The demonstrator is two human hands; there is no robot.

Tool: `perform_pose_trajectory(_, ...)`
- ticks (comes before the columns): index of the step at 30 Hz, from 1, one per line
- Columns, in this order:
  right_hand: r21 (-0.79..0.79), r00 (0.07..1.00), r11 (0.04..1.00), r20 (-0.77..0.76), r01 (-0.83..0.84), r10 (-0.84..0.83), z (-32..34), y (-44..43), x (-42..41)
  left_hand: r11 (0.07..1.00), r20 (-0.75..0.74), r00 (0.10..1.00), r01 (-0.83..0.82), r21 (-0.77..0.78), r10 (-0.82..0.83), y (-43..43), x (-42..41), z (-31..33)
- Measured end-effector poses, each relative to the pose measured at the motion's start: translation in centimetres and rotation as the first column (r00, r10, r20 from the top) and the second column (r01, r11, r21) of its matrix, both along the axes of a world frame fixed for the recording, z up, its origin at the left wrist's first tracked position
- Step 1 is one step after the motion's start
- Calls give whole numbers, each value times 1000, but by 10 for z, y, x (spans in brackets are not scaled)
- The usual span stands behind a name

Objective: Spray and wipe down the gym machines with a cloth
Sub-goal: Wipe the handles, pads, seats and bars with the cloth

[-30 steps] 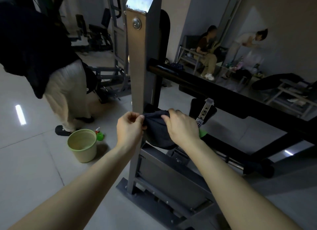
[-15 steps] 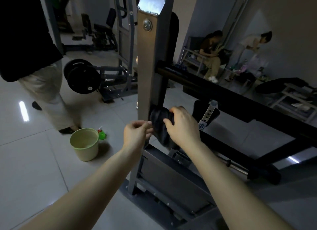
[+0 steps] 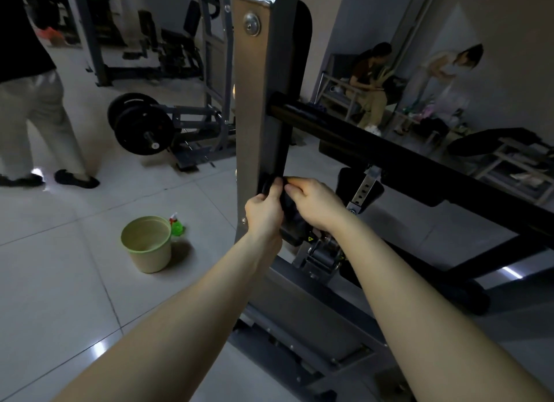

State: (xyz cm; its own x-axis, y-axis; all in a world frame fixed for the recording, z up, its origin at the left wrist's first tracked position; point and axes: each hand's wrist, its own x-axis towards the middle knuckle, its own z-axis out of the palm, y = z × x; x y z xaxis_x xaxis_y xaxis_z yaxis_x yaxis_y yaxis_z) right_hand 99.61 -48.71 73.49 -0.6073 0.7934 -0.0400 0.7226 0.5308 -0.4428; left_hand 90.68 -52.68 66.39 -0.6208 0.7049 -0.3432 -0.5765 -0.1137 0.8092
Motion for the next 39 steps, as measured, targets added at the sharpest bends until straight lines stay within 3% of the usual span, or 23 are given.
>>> perform_pose_trajectory(9, 321, 975, 947, 218, -33, -40, -2, -14, 26, 993, 0, 994, 111, -40, -111, -11, -2, -5)
perform_pose_trajectory(16, 197, 975, 976, 216, -96, 52, -3, 2, -6, 1000, 3, 1000, -2, -26, 2, 8, -4, -8)
perform_pose_trajectory(21, 273, 972, 957, 233, -95, 30, -7, -2, -4, 999, 27, 1000, 8, -36, -7, -1, -1, 1)
perform_pose_trajectory(26, 352, 988, 934, 152, -58, 4, -14, -12, 29, 999, 34, 999, 30, -17, -30, -12, 27, 3)
perform_pose_trajectory(33, 444, 955, 895, 279, -31, -105, -9, -25, 89, 952, -33, 954, 294, -87, -298, -28, 78, 3)
perform_pose_trajectory(36, 373, 965, 927, 254, -32, -69, -2, -20, 75, 985, -12, 989, 144, -96, -146, -17, 48, 6)
perform_pose_trajectory(39, 225, 993, 972, 113, -70, 46, 0, -14, 49, 997, -18, 999, 43, -69, -44, -14, 23, 12)
